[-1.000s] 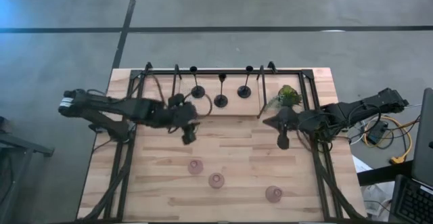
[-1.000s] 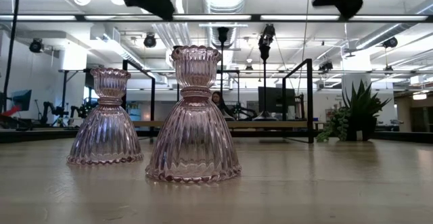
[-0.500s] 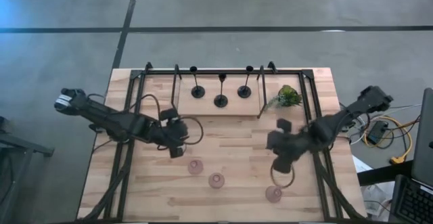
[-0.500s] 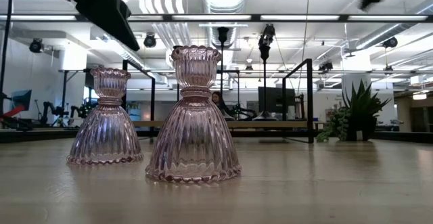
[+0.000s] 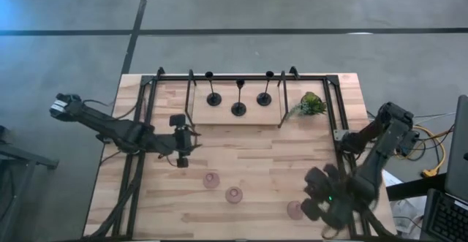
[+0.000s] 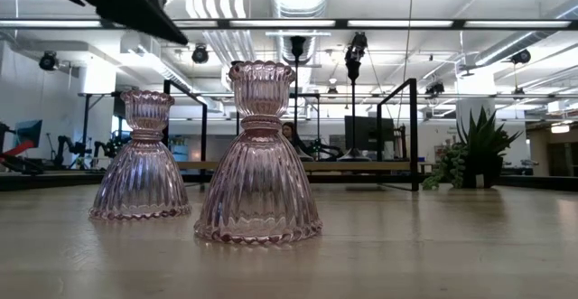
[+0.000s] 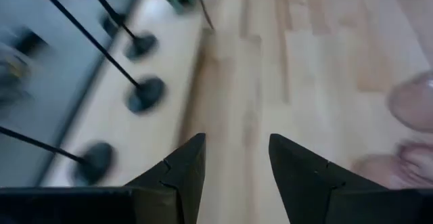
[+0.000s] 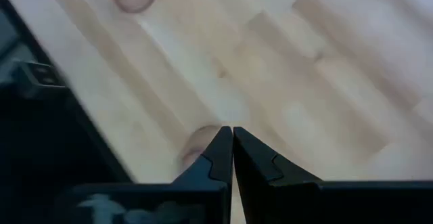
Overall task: Pick & Place candle stick holders
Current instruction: Put the bottom pink candle holder on the shelf
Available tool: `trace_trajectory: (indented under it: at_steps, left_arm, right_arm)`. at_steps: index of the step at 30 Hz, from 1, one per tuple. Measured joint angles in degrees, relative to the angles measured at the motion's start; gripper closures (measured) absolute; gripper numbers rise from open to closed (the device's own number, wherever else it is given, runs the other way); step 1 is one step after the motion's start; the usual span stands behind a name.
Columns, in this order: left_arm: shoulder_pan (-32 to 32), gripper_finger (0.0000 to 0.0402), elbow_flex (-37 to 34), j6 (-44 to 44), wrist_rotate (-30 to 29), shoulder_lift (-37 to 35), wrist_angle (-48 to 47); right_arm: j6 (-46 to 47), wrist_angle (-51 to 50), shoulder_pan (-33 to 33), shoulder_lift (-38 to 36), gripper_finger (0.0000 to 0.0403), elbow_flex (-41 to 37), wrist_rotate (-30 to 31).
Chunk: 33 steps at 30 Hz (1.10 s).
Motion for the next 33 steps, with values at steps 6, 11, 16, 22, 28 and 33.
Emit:
trace_trajectory:
  at_steps: [6, 11, 16, 22, 28, 33]
  left_arm:
    - [0.15, 0.0235, -2.4, 9.46, -7.34, -4.19, 8.88]
    - [0.33, 0.0235, -5.11, 11.67, -7.35, -5.3, 13.76]
    - [0.33, 0.0235, -7.14, 12.03, -7.34, -5.41, 15.47]
    - [0.33, 0.0235, -7.29, 11.67, -7.52, -5.3, 15.88]
    - [0.35, 0.0235, -7.4, 3.02, -13.84, -5.36, 17.21]
    - [0.35, 0.0235, -9.35, -0.88, -14.82, -5.36, 17.68]
  right_arm:
    - [12.62, 4.48, 5.44, 6.07, 0.0394, -0.12, 1.51]
    - [15.17, 6.07, 7.03, 10.77, 0.0394, 1.07, 0.52]
    - [16.99, 6.25, 8.24, 12.95, 0.0394, 3.56, -2.96]
    - [20.39, 6.31, 10.25, 16.74, 0.0391, 5.4, -3.28]
    - [22.69, 6.44, 11.3, 22.85, 0.0358, 6.31, -3.15]
    - [22.28, 6.5, 10.97, 27.34, 0.0316, 7.0, -1.53]
